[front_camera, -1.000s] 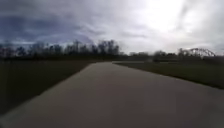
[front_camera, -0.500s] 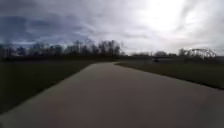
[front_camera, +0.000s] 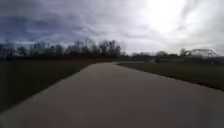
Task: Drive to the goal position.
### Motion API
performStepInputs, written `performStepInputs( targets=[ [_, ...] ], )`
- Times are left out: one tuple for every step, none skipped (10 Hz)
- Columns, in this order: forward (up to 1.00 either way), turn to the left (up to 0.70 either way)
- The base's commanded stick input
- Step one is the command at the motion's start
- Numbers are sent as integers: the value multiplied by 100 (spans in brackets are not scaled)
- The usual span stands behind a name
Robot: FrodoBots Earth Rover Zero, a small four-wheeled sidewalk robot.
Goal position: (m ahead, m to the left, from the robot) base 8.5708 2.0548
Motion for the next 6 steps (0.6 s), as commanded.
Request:
performStepInputs(
  targets=[
    [100, 1],
    [100, 10],
    [100, 25],
    [100, 27],
    [100, 2],
    [100, 0]
  ],
)
